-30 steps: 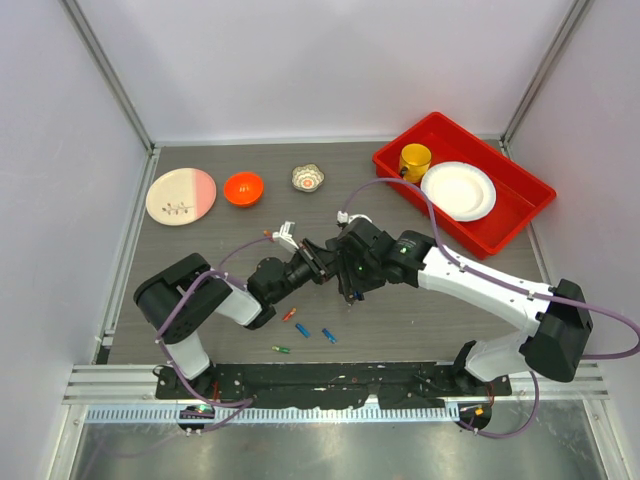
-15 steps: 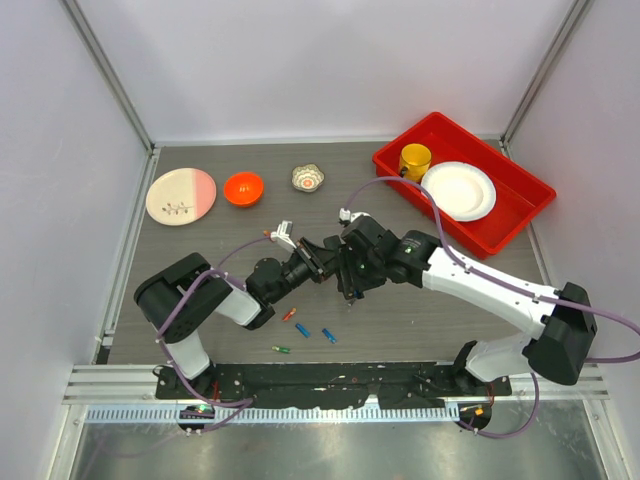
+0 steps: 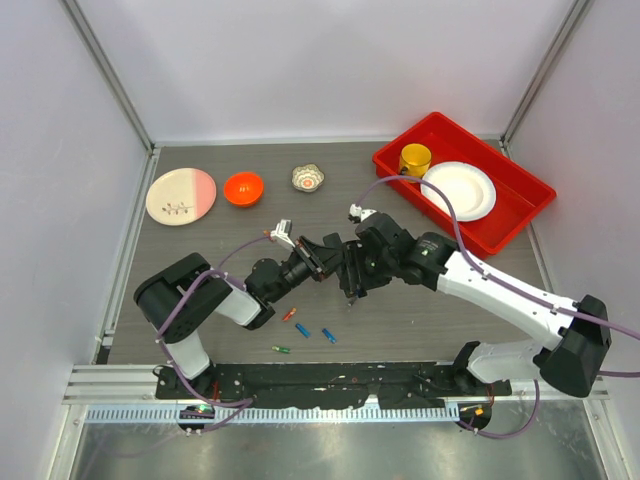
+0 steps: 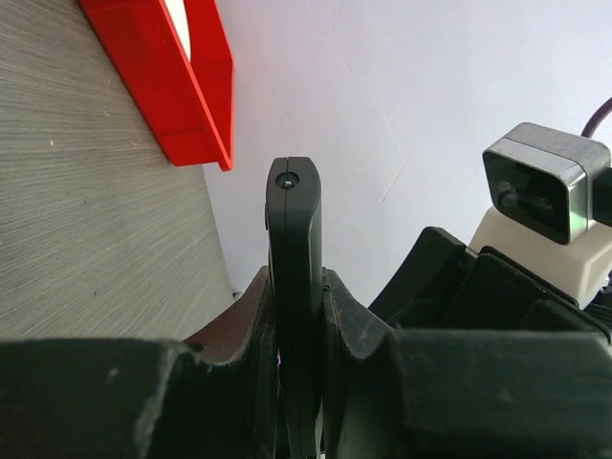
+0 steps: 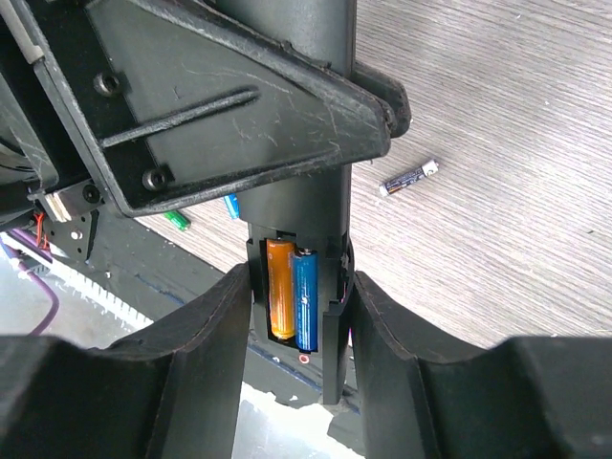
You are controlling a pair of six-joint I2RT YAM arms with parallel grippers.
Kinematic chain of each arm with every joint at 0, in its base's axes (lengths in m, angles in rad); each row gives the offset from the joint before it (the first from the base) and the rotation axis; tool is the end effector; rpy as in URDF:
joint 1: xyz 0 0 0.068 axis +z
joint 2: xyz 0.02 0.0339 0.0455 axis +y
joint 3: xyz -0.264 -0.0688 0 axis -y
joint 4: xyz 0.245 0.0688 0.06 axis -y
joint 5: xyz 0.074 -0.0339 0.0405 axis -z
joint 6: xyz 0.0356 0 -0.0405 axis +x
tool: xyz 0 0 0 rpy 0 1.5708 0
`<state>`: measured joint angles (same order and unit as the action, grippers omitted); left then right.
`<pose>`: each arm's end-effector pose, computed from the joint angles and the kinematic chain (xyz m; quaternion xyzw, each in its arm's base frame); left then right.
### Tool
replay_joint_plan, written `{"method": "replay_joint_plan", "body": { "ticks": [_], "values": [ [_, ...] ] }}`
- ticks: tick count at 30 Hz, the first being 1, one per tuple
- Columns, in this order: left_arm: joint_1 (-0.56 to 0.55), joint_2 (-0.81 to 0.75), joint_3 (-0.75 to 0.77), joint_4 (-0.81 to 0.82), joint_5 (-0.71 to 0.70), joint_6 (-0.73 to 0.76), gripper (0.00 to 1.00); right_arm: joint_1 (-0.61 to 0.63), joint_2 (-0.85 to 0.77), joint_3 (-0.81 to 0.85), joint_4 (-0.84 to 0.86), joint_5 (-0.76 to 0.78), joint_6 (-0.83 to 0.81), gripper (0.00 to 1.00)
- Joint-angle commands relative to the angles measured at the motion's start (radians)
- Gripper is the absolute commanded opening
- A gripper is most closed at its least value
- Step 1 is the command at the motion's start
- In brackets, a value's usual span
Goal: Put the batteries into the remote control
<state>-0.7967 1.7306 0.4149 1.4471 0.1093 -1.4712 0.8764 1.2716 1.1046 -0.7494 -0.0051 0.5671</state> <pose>0.2002 -0.2103 0.1665 -0.1790 0.6347 -0.6956 0.2851 0.1665 0.2003 0.2973 -0.1467 0.9355 0.2142 0.2397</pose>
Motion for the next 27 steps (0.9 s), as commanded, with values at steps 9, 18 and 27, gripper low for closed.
{"method": "replay_joint_plan", "body": {
  "ticks": [9, 18, 27],
  "values": [
    [0.027, 0.015, -0.05, 0.099, -0.039, 0.086, 0.0, -0.051, -0.115, -0.022, 0.002, -0.016, 0.013, 0.22],
    [0.031, 0.015, -0.047, 0.099, -0.036, 0.089, 0.0, -0.065, -0.117, -0.041, 0.002, 0.026, 0.004, 0.19],
    [0.106, -0.098, -0.085, 0.035, -0.011, 0.098, 0.0, -0.07, -0.144, -0.211, 0.073, 0.183, 0.007, 0.27]
  ]
}}
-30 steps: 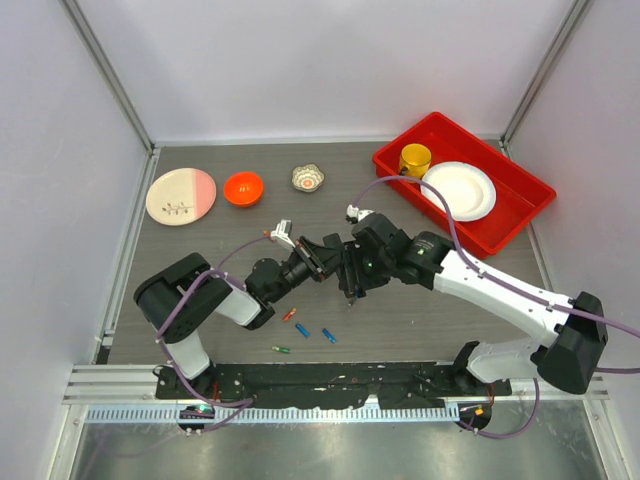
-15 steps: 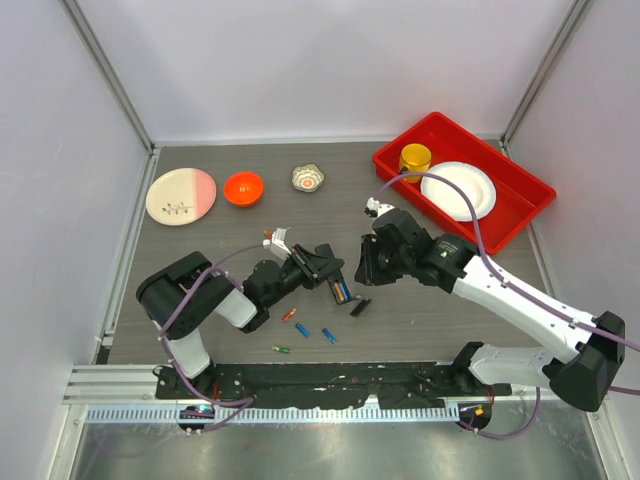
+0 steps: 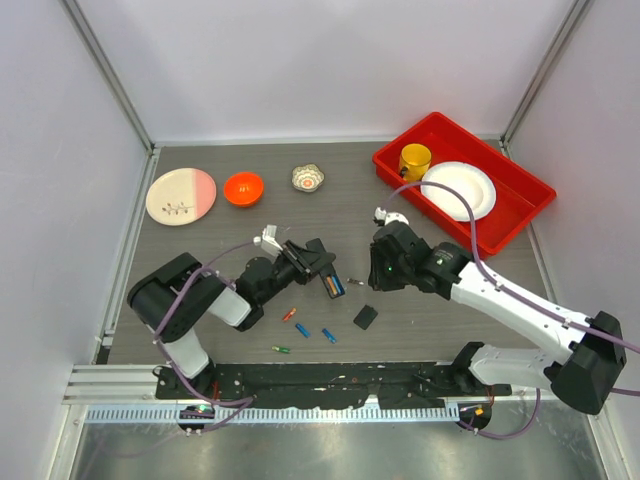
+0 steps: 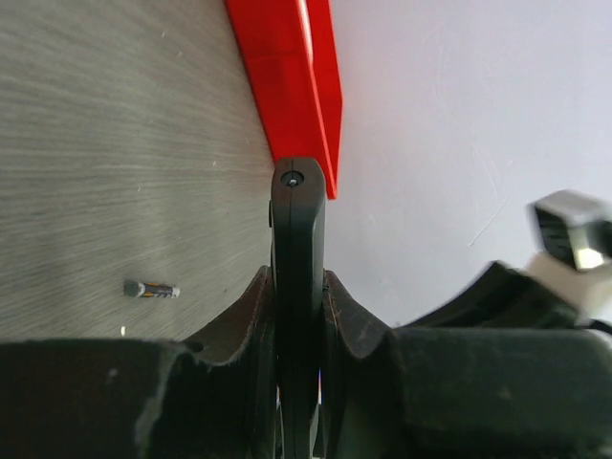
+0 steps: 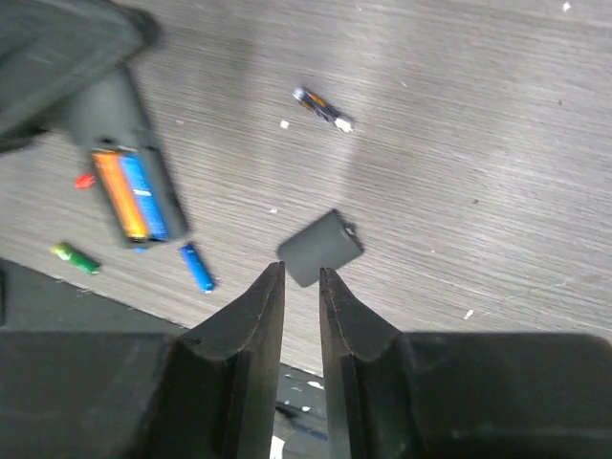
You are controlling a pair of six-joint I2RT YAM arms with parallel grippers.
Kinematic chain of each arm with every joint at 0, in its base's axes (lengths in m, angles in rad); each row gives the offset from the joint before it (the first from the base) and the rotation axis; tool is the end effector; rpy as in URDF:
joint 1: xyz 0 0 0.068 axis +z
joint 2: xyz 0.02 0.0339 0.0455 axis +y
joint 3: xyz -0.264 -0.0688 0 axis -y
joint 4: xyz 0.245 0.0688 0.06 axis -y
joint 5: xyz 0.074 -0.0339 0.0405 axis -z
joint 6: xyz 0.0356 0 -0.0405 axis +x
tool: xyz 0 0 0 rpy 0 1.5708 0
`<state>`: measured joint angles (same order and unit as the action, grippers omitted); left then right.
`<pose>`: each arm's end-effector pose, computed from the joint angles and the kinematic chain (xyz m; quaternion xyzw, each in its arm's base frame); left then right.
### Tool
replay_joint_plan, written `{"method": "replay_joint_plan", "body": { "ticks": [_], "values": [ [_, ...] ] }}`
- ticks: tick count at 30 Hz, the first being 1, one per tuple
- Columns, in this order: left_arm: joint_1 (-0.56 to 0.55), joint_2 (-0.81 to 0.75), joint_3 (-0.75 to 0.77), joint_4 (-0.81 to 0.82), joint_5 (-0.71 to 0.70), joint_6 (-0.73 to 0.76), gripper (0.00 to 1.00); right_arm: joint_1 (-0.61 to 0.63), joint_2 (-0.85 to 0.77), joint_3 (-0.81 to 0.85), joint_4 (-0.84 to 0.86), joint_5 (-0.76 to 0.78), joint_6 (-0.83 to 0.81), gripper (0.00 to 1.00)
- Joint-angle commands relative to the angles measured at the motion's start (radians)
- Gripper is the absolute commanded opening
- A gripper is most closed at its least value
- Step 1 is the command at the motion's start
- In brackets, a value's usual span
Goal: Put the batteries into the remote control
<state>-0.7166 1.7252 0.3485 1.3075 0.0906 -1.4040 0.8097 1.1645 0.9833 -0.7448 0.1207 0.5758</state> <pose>0.2059 -0.1837 0.1380 -0.2170 0.6981 -0.6108 0.3041 0.1639 0.1659 0.2835 -0.0915 0.9425 0.1580 0.2799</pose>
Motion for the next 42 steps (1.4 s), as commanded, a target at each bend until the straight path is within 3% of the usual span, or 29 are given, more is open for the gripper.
{"method": "replay_joint_plan", "body": {
  "ticks": [1, 6, 7, 11, 13, 20, 33, 36, 42],
  "values": [
    [0.031, -0.13, -0.026, 0.156, 0.018, 0.048, 0.0, -0.003, -0.037, -0.118, 0.093, 0.044, 0.005, 0.31],
    [0.032, -0.272, -0.054, -0.012, 0.029, 0.115, 0.0, 0.006, 0.003, -0.265, 0.244, -0.069, 0.117, 0.51],
    [0.032, -0.3, -0.068, -0.037, 0.026, 0.131, 0.0, 0.029, 0.007, -0.271, 0.26, -0.061, 0.157, 0.53],
    [0.032, -0.453, -0.083, -0.218, -0.003, 0.207, 0.0, 0.109, 0.07, -0.238, 0.246, 0.04, 0.237, 0.77],
    [0.032, -0.489, -0.089, -0.254, -0.012, 0.223, 0.0, 0.126, 0.116, -0.219, 0.208, 0.092, 0.268, 0.78],
    [0.032, -0.567, -0.121, -0.315, -0.037, 0.238, 0.0, 0.144, 0.161, -0.229, 0.18, 0.169, 0.442, 0.78],
    [0.032, -0.67, -0.18, -0.353, -0.069, 0.243, 0.0, 0.18, 0.334, -0.161, 0.148, 0.181, 0.489, 0.72],
    [0.032, -0.707, -0.183, -0.381, -0.075, 0.254, 0.0, 0.183, 0.356, -0.152, 0.145, 0.175, 0.481, 0.67],
    [0.032, -0.754, -0.187, -0.433, -0.08, 0.27, 0.0, 0.192, 0.379, -0.141, 0.111, 0.174, 0.409, 0.46]
  ]
}}
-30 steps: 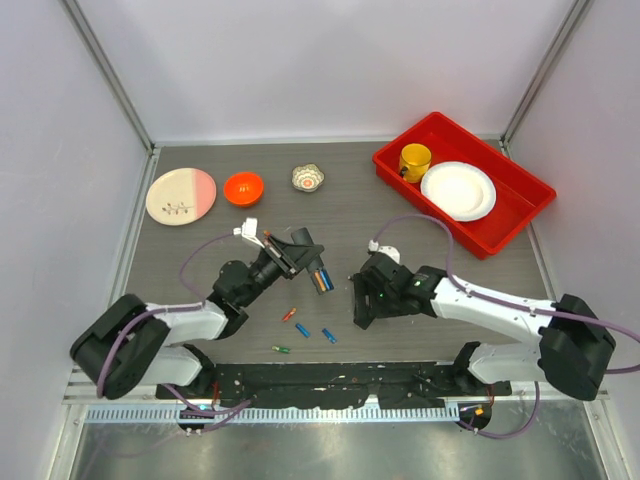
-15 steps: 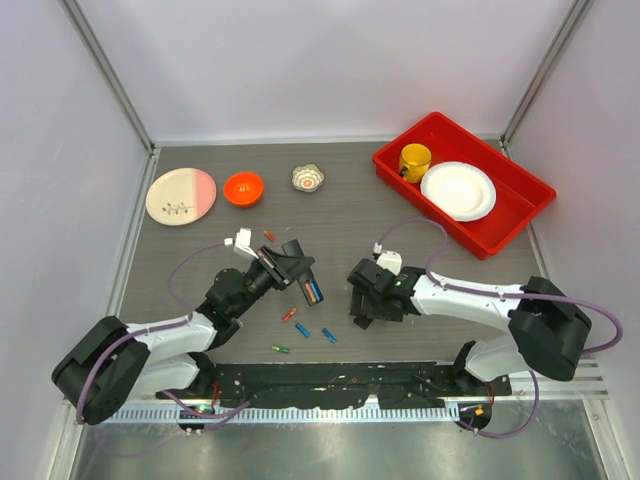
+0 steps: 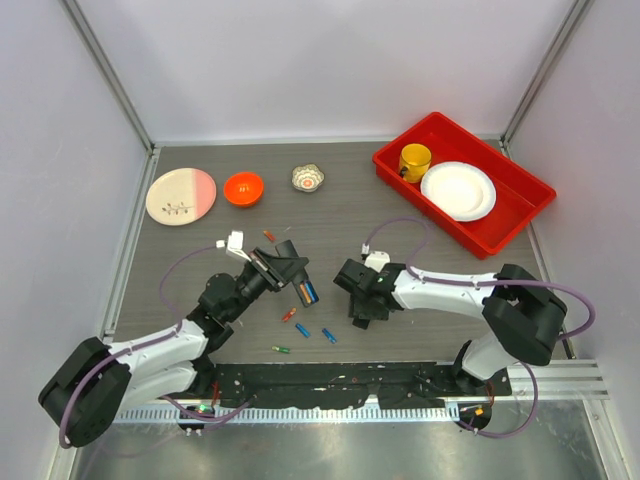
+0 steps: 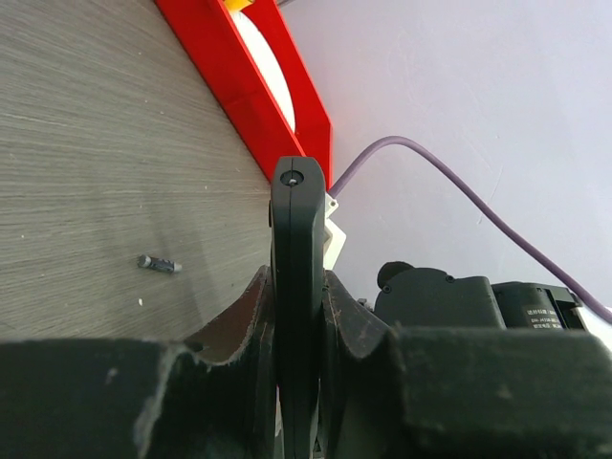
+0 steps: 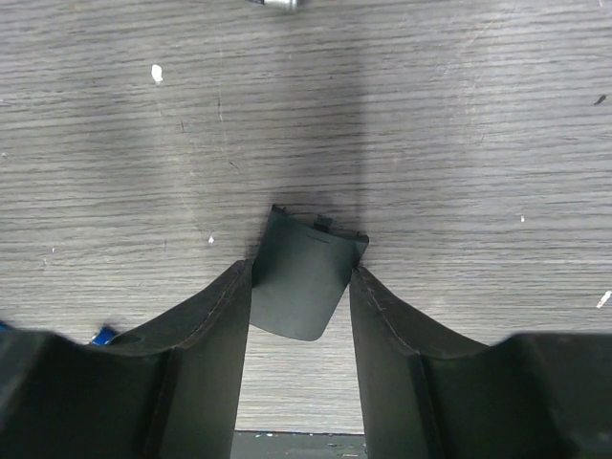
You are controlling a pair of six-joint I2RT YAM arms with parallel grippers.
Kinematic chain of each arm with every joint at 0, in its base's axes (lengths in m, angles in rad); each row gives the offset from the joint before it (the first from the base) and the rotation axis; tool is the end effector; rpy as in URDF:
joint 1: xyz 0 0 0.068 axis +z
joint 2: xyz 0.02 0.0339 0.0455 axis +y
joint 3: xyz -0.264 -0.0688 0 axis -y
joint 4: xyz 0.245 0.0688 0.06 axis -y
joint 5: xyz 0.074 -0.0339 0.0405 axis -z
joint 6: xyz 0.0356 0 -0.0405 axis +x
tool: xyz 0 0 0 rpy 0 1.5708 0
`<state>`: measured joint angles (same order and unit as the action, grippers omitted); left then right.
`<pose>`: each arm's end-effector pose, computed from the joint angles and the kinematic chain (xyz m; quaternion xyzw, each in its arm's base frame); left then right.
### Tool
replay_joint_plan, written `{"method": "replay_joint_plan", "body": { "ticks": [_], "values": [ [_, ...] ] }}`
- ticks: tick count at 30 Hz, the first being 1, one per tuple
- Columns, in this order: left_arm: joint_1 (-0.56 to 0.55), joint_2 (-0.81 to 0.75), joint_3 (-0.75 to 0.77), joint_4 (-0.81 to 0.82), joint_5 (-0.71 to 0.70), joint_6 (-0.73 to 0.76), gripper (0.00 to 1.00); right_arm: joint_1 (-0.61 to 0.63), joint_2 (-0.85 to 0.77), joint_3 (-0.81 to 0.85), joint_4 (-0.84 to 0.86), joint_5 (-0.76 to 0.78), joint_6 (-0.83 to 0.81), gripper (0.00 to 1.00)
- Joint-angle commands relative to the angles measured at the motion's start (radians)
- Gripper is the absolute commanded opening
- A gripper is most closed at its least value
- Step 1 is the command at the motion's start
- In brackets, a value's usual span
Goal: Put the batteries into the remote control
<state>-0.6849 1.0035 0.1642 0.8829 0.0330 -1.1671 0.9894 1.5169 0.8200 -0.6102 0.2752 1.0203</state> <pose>0.1510 -0.1248 0.1987 -0.1535 0.6743 -0.5841 0.4250 0.1511 0.2123 0.1614 0.0332 0.9816 0.0370 0.1846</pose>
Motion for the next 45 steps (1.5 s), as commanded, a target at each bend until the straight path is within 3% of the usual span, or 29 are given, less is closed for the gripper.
{"method": "replay_joint_plan", "body": {
  "ticks": [1, 6, 8, 10, 12, 16, 22, 28, 35, 41, 45],
  "values": [
    [0.001, -0.032, -0.005, -0.009, -0.021, 0.034, 0.0, 0.012, 0.031, 0.031, -0.034, 0.027, -0.061, 0.43],
    [0.001, 0.009, -0.005, 0.028, -0.007, 0.026, 0.0, 0.012, 0.02, 0.064, -0.091, 0.071, -0.262, 0.41],
    [0.001, 0.023, -0.002, 0.047, -0.004, 0.024, 0.0, 0.012, 0.0, 0.073, -0.095, 0.091, -0.307, 0.46],
    [0.001, 0.04, 0.001, 0.054, -0.001, 0.023, 0.0, 0.012, -0.011, 0.082, -0.097, 0.091, -0.312, 0.58],
    [0.001, 0.046, 0.008, 0.054, -0.005, 0.023, 0.0, 0.012, -0.018, 0.087, -0.089, 0.081, -0.286, 0.66],
    [0.001, 0.06, 0.014, 0.054, -0.005, 0.023, 0.0, 0.012, -0.009, 0.076, -0.076, 0.052, -0.206, 0.68],
    [0.001, 0.073, 0.02, 0.05, -0.004, 0.021, 0.0, 0.012, -0.021, 0.012, -0.027, 0.015, -0.05, 0.65],
    [0.001, 0.073, 0.021, 0.036, -0.004, 0.02, 0.0, 0.012, -0.011, -0.022, -0.025, 0.025, 0.004, 0.62],
    [0.001, 0.07, 0.024, 0.025, -0.005, 0.021, 0.0, 0.012, -0.001, -0.044, -0.013, 0.012, 0.004, 0.54],
    [0.001, 0.08, 0.031, 0.025, 0.001, 0.021, 0.0, 0.012, 0.003, -0.056, -0.005, -0.001, -0.015, 0.33],
    [-0.001, 0.102, 0.043, 0.03, 0.022, 0.011, 0.0, 0.012, -0.033, -0.033, -0.028, 0.018, -0.043, 0.12]
  ]
}}
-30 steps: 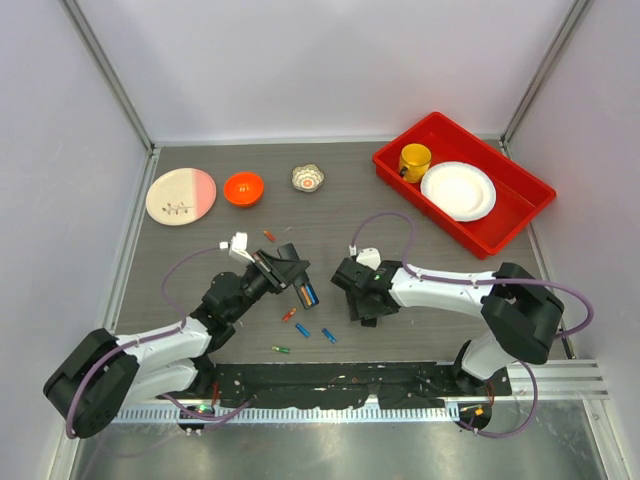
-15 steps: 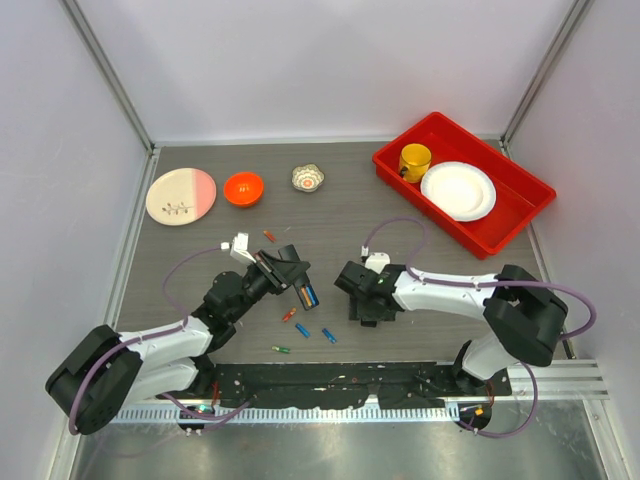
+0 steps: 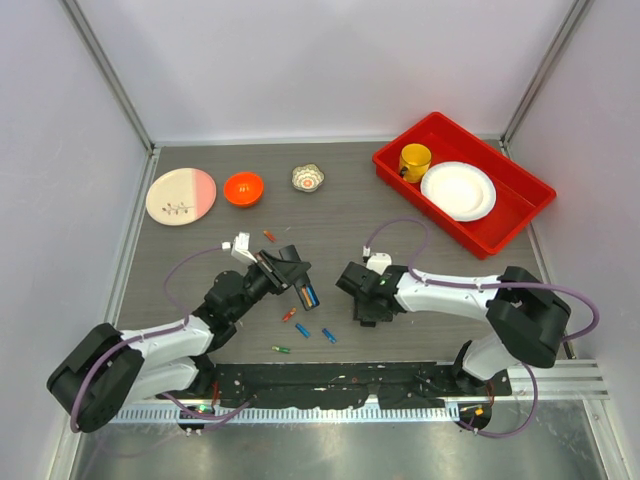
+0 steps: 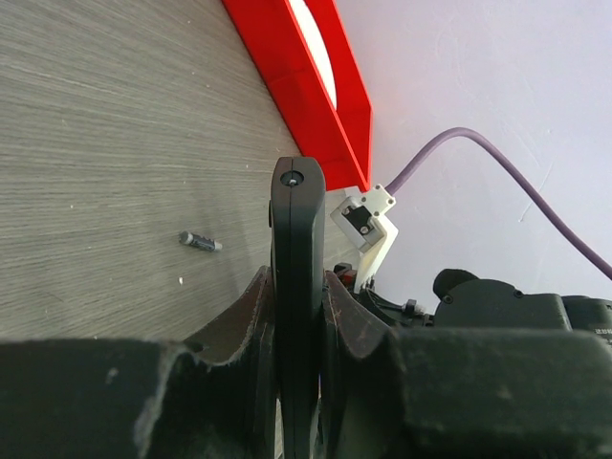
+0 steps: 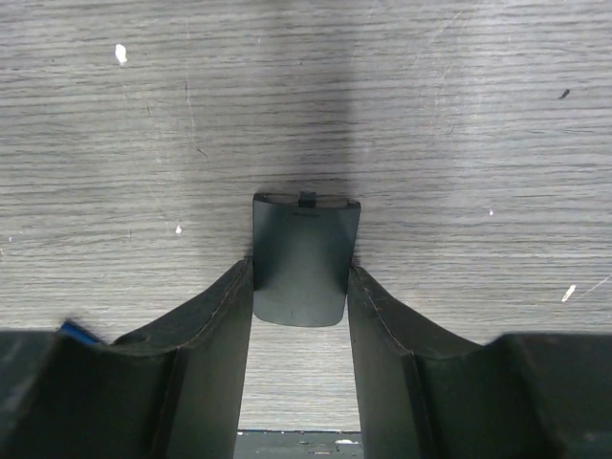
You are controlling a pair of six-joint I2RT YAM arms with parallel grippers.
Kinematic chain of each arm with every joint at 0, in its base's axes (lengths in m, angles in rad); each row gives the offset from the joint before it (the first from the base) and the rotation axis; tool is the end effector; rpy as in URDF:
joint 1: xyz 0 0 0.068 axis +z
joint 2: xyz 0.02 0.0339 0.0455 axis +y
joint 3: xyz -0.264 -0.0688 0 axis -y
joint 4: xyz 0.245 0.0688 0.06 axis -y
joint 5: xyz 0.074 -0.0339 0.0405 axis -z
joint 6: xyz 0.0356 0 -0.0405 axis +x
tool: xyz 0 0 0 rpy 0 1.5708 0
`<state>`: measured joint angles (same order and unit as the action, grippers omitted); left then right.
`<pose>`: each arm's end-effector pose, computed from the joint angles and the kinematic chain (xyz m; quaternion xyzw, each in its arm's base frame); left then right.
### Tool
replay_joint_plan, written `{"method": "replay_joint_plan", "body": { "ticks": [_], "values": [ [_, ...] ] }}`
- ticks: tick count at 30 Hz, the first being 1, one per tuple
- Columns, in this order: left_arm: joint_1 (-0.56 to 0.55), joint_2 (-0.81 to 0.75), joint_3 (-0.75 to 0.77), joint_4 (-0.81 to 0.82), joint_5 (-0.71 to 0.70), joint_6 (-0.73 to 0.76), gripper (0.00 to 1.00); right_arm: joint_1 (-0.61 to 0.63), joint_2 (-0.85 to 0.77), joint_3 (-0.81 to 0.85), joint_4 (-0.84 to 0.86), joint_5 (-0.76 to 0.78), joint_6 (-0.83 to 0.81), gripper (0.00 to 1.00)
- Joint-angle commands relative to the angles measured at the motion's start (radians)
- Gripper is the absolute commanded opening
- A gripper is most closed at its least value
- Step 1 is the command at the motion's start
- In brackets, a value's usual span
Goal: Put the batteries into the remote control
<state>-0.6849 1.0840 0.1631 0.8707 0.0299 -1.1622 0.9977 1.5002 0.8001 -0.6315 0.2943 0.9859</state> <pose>0.1557 -0.1286 0.1826 -0.1613 0.7065 -0.5562 0.4069 0.1459 0.2070 0.1599 0.0117 0.9822 0.0191 0.1864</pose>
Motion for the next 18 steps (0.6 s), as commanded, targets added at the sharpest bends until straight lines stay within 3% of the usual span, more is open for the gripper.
{"method": "replay_joint_plan", "body": {
  "ticks": [1, 3, 10, 14, 18],
  "values": [
    [-0.001, 0.033, 0.052, 0.051, 0.031, 0.003, 0.0, 0.004, -0.052, 0.0, -0.043, 0.009, -0.029, 0.08],
    [-0.001, 0.076, 0.056, 0.118, 0.053, -0.024, 0.0, 0.004, -0.092, 0.06, -0.109, 0.028, -0.064, 0.01],
    [-0.008, 0.287, 0.059, 0.425, 0.062, -0.143, 0.0, 0.004, -0.238, 0.307, -0.307, -0.053, -0.279, 0.01],
    [-0.011, 0.407, 0.072, 0.621, 0.056, -0.201, 0.0, 0.004, -0.198, 0.431, -0.391, -0.182, -0.377, 0.01],
    [-0.027, 0.461, 0.09, 0.676, 0.05, -0.222, 0.0, 0.012, -0.146, 0.53, -0.476, -0.27, -0.455, 0.01]
  ]
}}
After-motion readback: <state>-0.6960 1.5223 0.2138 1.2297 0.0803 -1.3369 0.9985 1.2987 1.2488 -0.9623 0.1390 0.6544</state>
